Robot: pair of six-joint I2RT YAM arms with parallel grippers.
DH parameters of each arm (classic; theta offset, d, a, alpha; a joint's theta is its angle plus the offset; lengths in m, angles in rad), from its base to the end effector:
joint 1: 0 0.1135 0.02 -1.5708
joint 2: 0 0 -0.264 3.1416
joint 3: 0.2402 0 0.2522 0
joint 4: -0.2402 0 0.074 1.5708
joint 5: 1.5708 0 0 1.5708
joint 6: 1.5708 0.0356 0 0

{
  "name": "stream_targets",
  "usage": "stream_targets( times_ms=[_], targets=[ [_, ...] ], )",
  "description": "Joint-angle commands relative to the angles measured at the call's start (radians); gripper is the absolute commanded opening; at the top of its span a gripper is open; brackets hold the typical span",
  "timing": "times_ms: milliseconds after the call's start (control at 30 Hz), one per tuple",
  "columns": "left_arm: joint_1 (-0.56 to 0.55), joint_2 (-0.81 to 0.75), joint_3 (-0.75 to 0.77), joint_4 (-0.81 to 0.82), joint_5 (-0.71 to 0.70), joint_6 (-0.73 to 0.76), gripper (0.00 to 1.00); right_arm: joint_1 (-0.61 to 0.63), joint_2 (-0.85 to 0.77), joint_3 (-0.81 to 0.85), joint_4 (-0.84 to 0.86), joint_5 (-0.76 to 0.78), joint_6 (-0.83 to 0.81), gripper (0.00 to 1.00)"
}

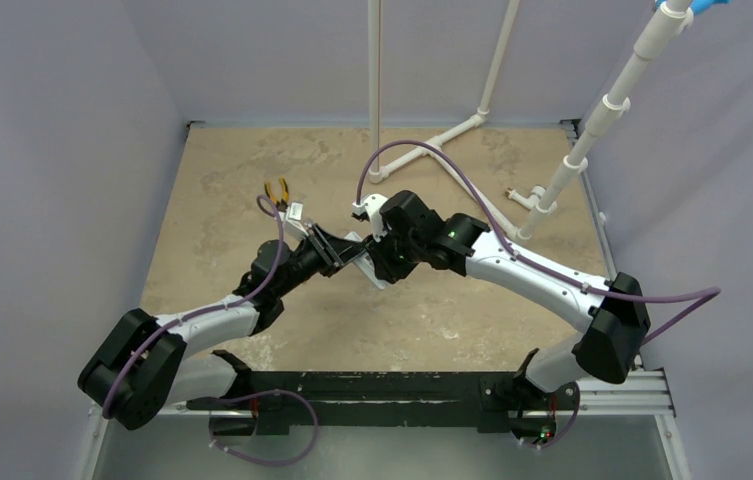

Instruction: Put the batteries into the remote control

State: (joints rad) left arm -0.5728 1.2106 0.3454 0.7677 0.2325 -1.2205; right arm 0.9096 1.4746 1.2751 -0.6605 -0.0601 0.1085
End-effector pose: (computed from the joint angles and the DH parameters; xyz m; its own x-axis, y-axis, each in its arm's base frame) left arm 0.1969 -0.1368 0.2024 -0.7045 -0.6333 -0.3205 0.1703 0.2875 -0.9425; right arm 0.1936 0.2524 0.3035 -0.5505 -0.5316 -0.6437 -0.7567 0.6434 0.1159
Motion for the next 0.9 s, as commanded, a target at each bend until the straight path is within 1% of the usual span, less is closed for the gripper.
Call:
stream_targets(
  times_ms=[0, 167, 867],
  targets=[
    [-0.010, 0.001, 0.016, 0.101, 0.014, -0.020, 0.00, 0.002, 0.007, 0.041, 0.010, -0.035, -0.010, 0.13],
    [-0.010, 0.003, 0.017, 0.104, 0.017, -0.020, 0.00, 0.002, 0.012, 0.040, 0.013, -0.031, -0.009, 0.15],
    [-0.011, 0.017, 0.018, 0.120, 0.023, -0.029, 0.00, 0.002, 0.006, 0.043, 0.036, -0.040, -0.012, 0.37]
  ],
)
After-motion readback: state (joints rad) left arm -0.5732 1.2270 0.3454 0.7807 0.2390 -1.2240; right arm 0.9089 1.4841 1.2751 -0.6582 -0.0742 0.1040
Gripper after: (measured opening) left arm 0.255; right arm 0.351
